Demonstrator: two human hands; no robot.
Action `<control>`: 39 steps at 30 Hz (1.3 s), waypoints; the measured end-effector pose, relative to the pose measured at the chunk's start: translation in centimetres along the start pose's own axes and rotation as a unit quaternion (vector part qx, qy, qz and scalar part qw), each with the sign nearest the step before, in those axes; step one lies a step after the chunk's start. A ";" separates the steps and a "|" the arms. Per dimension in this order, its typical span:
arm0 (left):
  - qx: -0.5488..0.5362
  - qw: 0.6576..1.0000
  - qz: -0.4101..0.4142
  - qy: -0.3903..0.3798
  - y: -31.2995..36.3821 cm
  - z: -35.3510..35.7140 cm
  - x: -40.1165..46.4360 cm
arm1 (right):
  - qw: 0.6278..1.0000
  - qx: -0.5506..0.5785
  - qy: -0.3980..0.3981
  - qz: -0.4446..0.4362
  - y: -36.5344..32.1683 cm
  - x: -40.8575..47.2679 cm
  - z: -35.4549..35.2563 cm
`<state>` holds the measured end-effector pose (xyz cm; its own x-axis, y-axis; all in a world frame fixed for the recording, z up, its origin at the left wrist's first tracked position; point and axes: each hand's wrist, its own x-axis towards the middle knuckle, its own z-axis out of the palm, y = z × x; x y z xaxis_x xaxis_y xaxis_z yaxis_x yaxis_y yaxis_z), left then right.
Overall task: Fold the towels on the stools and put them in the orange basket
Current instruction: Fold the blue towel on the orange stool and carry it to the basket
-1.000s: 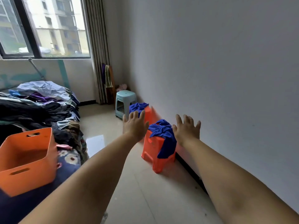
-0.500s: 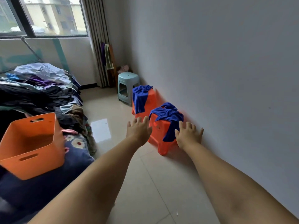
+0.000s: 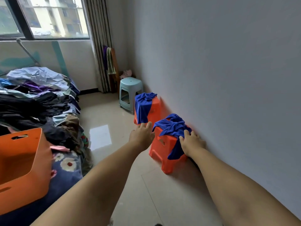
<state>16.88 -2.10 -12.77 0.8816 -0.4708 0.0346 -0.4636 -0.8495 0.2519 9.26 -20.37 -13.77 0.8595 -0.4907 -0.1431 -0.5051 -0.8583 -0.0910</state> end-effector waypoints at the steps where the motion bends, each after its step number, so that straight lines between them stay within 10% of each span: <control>1: 0.001 1.000 0.000 -0.001 -0.1 0.0 2.3 | 1.000 0.003 0.002 0.001 0.0 2.3 -0.4; 24: -0.026 0.988 0.117 -0.095 -3.3 4.8 49.7 | 0.988 0.005 -0.006 0.153 -0.7 43.4 -3.1; 39: 0.058 0.908 0.282 -0.303 0.6 15.9 67.4 | 0.930 0.129 -0.083 0.335 0.8 56.1 5.5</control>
<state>74.57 -38.14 -25.66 0.3055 -0.8537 -0.4217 -0.8640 -0.4347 0.2542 56.65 -47.75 -27.25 0.3330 -0.8532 -0.4014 -0.9428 -0.2941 -0.1569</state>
